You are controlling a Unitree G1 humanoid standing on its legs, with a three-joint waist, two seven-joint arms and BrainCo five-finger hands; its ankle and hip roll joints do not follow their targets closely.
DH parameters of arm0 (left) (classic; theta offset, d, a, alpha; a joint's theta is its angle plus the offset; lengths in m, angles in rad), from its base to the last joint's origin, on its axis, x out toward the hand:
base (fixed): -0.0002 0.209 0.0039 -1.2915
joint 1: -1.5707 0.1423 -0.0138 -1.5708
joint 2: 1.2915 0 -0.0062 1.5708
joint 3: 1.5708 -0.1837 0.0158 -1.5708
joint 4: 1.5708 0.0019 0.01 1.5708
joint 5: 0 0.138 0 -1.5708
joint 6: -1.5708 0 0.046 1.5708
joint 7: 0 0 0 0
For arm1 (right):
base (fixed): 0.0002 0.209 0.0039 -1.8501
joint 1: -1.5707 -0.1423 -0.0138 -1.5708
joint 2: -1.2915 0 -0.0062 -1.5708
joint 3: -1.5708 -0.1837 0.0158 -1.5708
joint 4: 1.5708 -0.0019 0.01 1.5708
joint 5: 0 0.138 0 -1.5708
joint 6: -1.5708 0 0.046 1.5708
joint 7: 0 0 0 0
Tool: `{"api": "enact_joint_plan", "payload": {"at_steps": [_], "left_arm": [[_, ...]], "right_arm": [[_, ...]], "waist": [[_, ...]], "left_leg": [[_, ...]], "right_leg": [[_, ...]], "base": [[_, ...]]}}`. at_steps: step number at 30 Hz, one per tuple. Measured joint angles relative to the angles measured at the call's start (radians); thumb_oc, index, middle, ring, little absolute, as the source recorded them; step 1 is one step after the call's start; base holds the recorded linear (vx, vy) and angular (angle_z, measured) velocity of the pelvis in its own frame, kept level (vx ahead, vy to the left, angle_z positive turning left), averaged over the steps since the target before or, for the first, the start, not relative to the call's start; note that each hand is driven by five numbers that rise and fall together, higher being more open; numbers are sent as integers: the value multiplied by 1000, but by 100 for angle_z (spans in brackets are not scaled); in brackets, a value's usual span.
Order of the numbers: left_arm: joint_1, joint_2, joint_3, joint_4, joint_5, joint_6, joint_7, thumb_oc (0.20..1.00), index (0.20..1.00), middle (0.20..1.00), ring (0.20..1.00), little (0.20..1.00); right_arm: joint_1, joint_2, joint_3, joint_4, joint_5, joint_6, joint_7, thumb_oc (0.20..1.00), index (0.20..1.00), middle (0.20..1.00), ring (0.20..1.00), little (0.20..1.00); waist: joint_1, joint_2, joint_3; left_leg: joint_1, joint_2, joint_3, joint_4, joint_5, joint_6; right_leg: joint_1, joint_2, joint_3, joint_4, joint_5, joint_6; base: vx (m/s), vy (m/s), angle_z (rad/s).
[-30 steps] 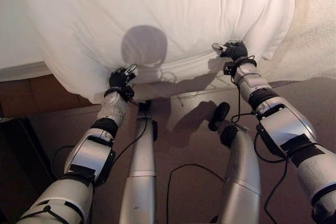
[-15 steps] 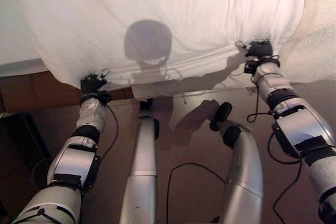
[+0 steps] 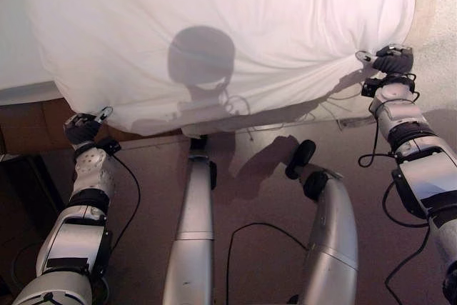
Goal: Make the bed
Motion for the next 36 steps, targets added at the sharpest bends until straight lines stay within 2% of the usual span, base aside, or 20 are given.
{"api": "enact_joint_plan", "payload": {"at_steps": [7,9,13,21,29,32,36], "left_arm": [[21,-77,21,23,-4,-17,16,1000,1000,1000,1000,1000],[35,-167,42,51,-9,-14,15,1000,1000,1000,1000,1000],[86,-246,5,112,-12,38,-7,1000,1000,1000,1000,1000],[225,-291,-50,99,77,72,-42,1000,1000,1000,1000,1000],[240,-346,-93,88,179,98,-66,1000,1000,1000,1000,1000],[249,-344,-95,124,239,123,-77,1000,1000,1000,1000,1000],[322,-345,-107,172,342,161,-103,1000,1000,1000,1000,1000]], "right_arm": [[40,3,-34,52,-5,2,-5,1000,1000,1000,1000,1000],[81,6,-98,96,-4,12,-4,1000,1000,1000,1000,1000],[127,9,-111,186,-4,58,-4,1000,1000,1000,1000,1000],[358,26,-204,246,-16,105,8,1000,1000,1000,1000,1000],[409,108,-218,241,-45,109,22,1000,1000,1000,1000,1000],[419,145,-215,233,-66,109,33,1000,1000,1000,1000,1000],[462,227,-176,215,-112,108,76,1000,1000,1000,1000,1000]], "waist": [[0,0,0],[14,0,0],[22,-2,-1],[12,-5,0],[-1,-5,0],[-1,-5,0],[1,-7,-2]], "left_leg": [[9,-4,3,1,-3,5],[36,-5,8,-5,-8,10],[73,-6,10,-23,-11,16],[135,0,27,-62,-12,18],[257,26,33,-135,-9,22],[323,40,37,-171,-9,22],[506,75,53,-284,3,26]], "right_leg": [[12,1,9,-2,-4,6],[38,1,9,-10,-6,10],[81,0,8,-26,-12,19],[132,8,8,-60,-12,24],[241,38,-1,-120,-8,23],[298,46,-15,-139,-7,17],[465,73,-41,-215,-12,16]], "base": [[-1,-2,1],[0,0,0],[0,-7,5],[-7,-13,-3],[-3,-26,-7],[54,-59,-6],[58,-70,-8]]}}
